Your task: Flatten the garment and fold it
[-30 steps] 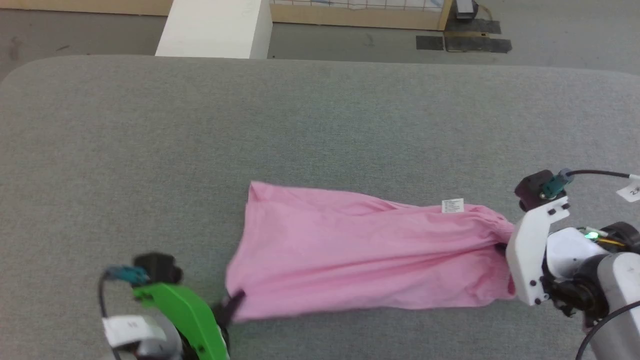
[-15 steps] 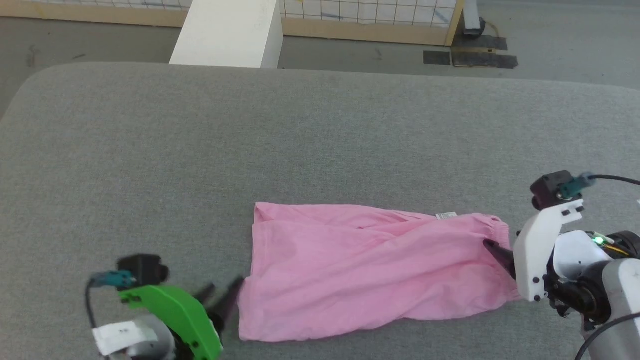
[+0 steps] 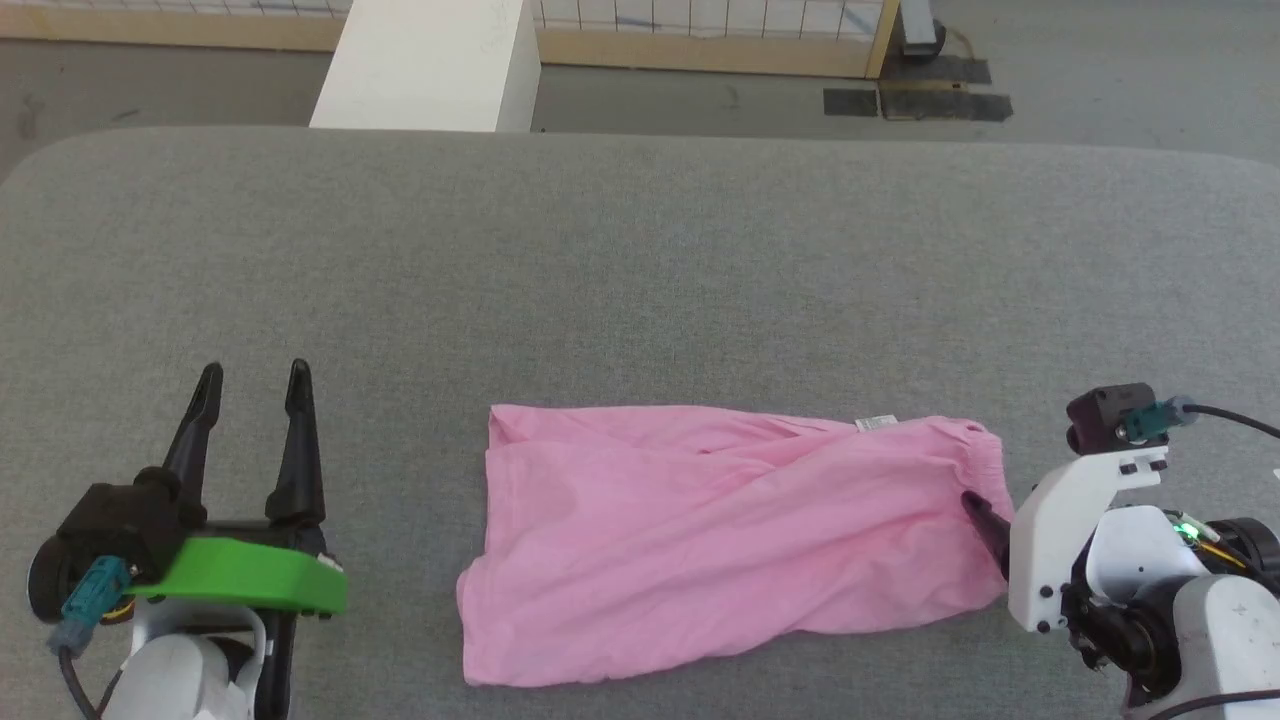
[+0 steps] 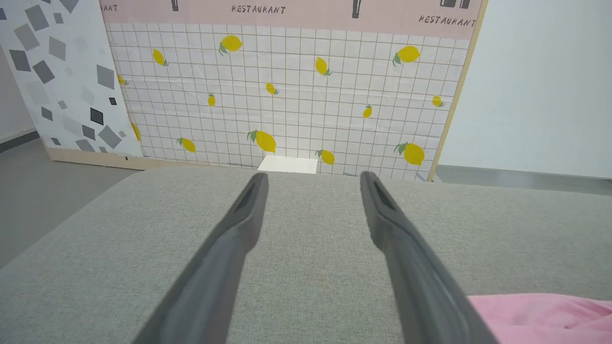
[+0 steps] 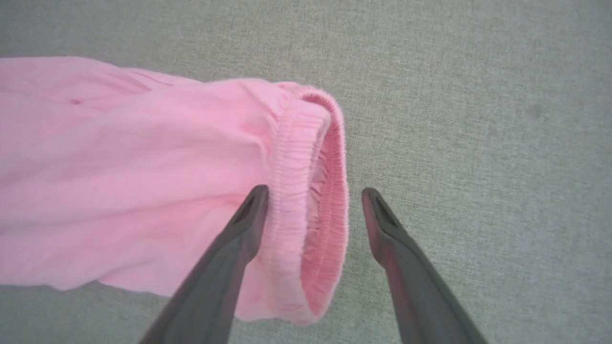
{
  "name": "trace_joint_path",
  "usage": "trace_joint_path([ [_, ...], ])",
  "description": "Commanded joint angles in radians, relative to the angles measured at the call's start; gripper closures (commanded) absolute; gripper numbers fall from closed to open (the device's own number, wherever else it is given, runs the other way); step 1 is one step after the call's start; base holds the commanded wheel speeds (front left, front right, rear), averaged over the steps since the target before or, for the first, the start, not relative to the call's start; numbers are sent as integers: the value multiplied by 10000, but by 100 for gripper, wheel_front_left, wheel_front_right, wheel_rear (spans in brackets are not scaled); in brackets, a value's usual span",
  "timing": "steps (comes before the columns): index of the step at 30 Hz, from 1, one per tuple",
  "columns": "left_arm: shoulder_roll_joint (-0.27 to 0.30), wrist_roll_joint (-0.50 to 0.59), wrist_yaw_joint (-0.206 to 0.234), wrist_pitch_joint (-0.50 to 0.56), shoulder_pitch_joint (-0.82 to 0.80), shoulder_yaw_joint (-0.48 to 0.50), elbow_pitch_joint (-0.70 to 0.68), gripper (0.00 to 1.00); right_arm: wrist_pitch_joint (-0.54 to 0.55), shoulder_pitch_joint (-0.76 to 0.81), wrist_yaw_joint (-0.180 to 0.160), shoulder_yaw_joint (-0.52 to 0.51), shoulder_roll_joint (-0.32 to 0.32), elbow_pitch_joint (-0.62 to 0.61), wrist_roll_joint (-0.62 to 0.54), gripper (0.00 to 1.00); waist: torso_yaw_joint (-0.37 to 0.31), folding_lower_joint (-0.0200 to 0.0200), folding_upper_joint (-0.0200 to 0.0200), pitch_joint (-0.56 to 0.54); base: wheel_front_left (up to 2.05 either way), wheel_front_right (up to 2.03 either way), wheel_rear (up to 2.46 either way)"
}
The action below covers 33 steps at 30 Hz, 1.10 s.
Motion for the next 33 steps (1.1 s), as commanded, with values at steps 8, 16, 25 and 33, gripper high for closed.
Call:
trace_joint_path([
  [8,-950,646,-485,-227,-468,740,-191,0,-174,-672,-13,-274,325,993,-881,0,374,0,77,611,0,0,0],
  [16,-1408,1094,-938,-229,-402,1220,-35,0,150,-935,-13,-275,390,1899,-715,94,480,0,77,788,0,0,0],
  [25,-1517,1322,-1205,-230,-399,1380,368,0,685,-874,-13,-1174,-577,1476,-503,100,301,0,77,671,0,0,0],
  [33,-1486,1374,-1283,-231,-470,1350,709,0,1536,-654,-13,-2418,-1448,962,-965,100,165,0,77,591,0,0,0],
])
